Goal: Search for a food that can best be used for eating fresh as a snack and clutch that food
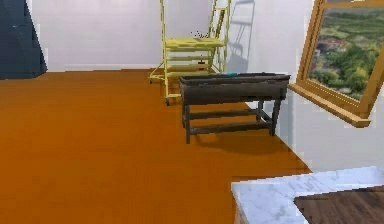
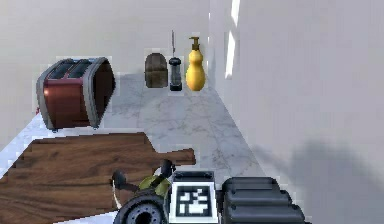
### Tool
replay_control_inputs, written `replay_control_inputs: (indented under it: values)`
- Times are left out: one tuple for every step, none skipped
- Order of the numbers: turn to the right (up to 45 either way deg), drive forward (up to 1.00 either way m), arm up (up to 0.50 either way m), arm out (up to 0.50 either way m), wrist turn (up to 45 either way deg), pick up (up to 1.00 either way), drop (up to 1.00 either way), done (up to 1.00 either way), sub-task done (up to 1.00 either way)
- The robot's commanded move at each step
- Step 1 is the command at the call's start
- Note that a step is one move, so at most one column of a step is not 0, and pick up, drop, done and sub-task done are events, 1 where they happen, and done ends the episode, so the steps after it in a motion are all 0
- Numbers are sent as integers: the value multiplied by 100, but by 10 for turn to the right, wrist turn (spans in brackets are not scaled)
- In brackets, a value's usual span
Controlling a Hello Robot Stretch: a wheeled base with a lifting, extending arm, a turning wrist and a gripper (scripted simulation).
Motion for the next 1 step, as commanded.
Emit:
replay_control_inputs:
  values:
    - [0, 0, -10, 0, 0, 0, 0, 0, 0]
